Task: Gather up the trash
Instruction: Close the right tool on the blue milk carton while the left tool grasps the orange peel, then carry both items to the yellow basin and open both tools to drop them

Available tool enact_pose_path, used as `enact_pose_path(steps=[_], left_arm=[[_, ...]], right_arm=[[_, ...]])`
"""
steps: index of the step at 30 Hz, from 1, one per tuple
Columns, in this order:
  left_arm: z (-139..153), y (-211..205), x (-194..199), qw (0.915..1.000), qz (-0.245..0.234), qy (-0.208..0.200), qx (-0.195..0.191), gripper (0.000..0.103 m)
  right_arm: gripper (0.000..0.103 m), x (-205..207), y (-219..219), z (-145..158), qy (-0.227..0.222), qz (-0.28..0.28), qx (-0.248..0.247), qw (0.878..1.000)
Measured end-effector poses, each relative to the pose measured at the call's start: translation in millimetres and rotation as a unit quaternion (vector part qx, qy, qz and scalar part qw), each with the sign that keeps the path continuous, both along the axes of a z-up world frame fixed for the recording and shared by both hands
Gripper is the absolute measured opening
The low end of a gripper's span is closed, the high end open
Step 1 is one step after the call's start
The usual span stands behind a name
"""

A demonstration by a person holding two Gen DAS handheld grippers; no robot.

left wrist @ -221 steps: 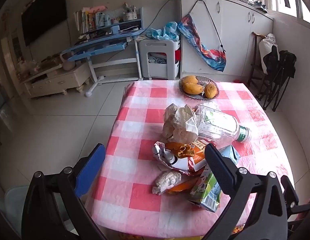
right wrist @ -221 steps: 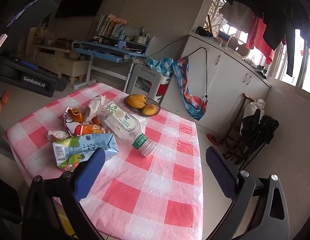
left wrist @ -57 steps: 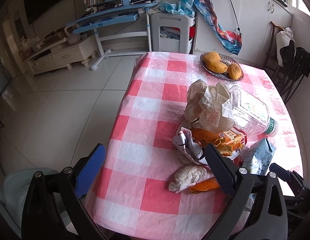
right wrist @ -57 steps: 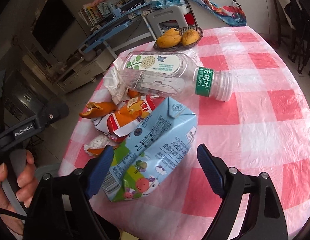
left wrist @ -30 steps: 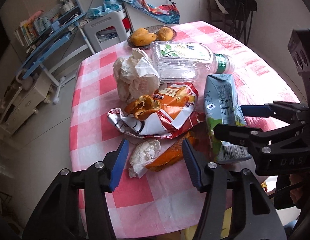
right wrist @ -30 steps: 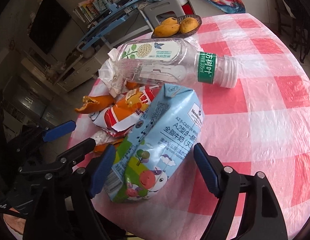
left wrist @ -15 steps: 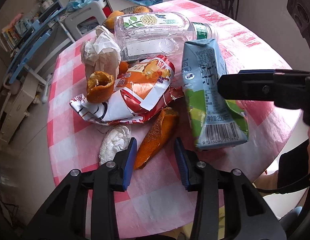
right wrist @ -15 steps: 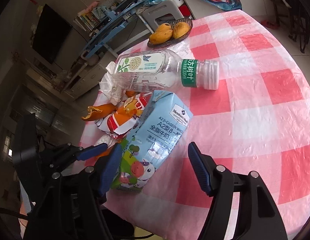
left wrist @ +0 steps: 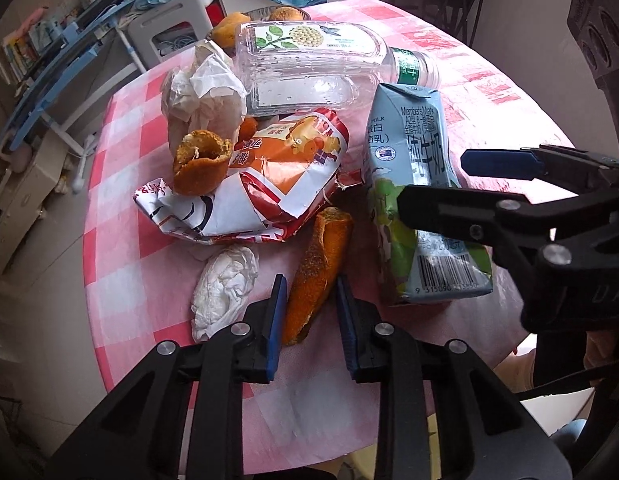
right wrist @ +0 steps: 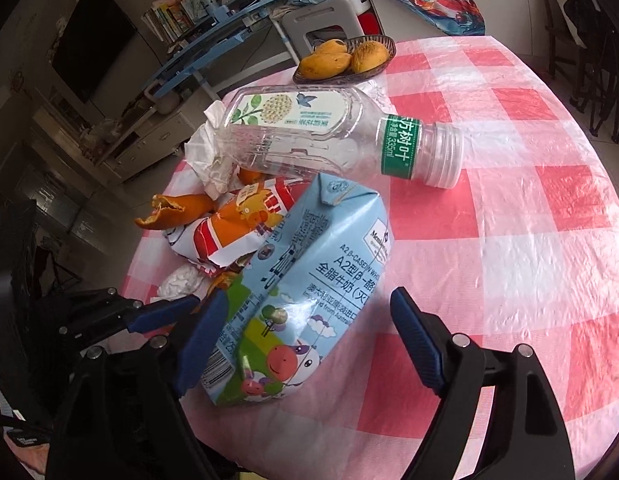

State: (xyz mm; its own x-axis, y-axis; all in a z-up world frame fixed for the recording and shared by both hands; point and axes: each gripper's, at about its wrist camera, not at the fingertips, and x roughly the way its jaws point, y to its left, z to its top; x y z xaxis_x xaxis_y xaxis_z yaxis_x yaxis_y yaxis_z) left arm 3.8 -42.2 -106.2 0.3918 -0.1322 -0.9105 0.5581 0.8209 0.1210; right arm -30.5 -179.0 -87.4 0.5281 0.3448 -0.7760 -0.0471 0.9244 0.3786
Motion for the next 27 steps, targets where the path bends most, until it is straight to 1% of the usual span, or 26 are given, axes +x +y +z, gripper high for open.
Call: enact_pose_path(steps=[2, 3, 5, 7, 10, 12, 15, 17, 19, 20, 22, 24, 26, 27], left_arm=[[0, -1, 2, 1.0, 0.004, -0.002, -0.001, 0.024], [0, -2, 3, 1.0, 0.006, -0.001, -0.004, 0.024], [1, 0, 5, 0.9998, 0.013, 0.004, -0.013, 0.022], [2, 5, 8, 0.999, 0.026, 0.014, -0.033, 0.019], [3, 16, 13, 0.9958, 0.049, 0.036, -0.068, 0.015], [3, 23, 18, 0.9933, 0.064, 0.047, -0.084, 0.014], [4, 30, 23, 0.9923, 0.08, 0.043, -0.084, 0.013], [6, 34, 26, 0.9909, 0.087, 0.043, -0.093, 0.013], [10, 38, 28, 0.9881, 0.092, 0.047, -0.114, 0.013], [12, 40, 29, 0.9856, 0.095, 0.055, -0.129, 0.013], [13, 42, 31, 0.9826, 0.1, 0.064, -0.143, 0.013], [11, 41, 32, 0.983, 0.103, 0.066, -0.137, 0.014], [7, 38, 33, 0.9853, 0.109, 0.058, -0.118, 0.015], [5, 36, 33, 0.9865, 0.11, 0.056, -0.109, 0.015]], right_arm=[[0.073, -2, 0, 1, -0.001, 0.012, -0.011, 1.0], [0.071, -2, -1, 1, 0.0, 0.014, -0.008, 1.0], [0.068, 0, -1, -2, 0.003, 0.015, 0.017, 1.0], [0.069, 3, 4, -5, 0.006, 0.012, 0.04, 0.999], [0.078, 6, 13, -5, 0.001, 0.0, 0.041, 0.999], [0.078, 9, 17, -7, 0.002, -0.006, 0.032, 0.999], [0.08, 12, 19, -9, 0.003, -0.005, 0.028, 1.0], [0.08, 11, 21, -5, -0.001, 0.008, 0.01, 1.0], [0.078, 9, 24, 0, -0.004, 0.028, -0.017, 0.999], [0.077, 8, 25, 1, -0.003, 0.038, -0.029, 0.999], [0.077, 7, 26, 4, 0.007, 0.061, -0.051, 0.997], [0.077, 6, 24, 4, 0.009, 0.066, -0.059, 0.996], [0.077, 7, 26, 1, 0.01, 0.06, -0.052, 0.997], [0.079, 8, 28, -3, 0.012, 0.055, -0.057, 0.997]])
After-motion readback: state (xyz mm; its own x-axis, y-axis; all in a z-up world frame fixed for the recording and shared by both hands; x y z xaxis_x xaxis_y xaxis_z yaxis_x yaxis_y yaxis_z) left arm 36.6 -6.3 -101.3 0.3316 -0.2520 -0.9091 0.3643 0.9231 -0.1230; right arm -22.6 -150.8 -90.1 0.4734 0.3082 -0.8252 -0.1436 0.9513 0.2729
